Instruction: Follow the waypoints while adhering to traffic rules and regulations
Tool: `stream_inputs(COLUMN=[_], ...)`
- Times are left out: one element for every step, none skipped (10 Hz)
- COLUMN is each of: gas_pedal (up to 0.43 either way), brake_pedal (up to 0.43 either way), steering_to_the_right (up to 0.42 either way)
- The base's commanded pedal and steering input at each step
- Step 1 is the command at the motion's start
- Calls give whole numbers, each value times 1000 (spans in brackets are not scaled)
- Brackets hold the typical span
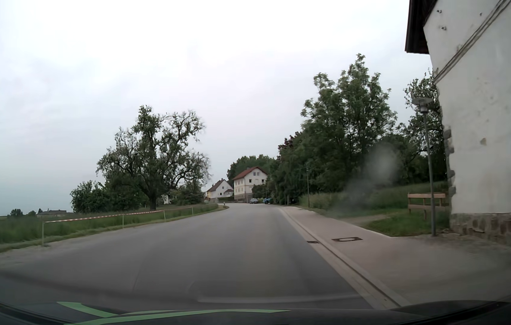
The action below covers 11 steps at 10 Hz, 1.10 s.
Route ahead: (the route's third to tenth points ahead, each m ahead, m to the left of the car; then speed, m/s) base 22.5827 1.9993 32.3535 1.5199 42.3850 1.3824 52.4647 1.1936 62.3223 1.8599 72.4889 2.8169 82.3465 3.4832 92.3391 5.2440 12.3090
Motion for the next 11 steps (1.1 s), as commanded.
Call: stream_inputs(gas_pedal=[169, 169, 169, 169, 169, 169, 169, 157, 157, 157, 157], brake_pedal=[0, 0, 0, 0, 0, 0, 0, 0, 0, 0, 0], steering_to_the_right=[9, 9, 8, 6, 5, 4, 4, 4, 3, 3, 3])
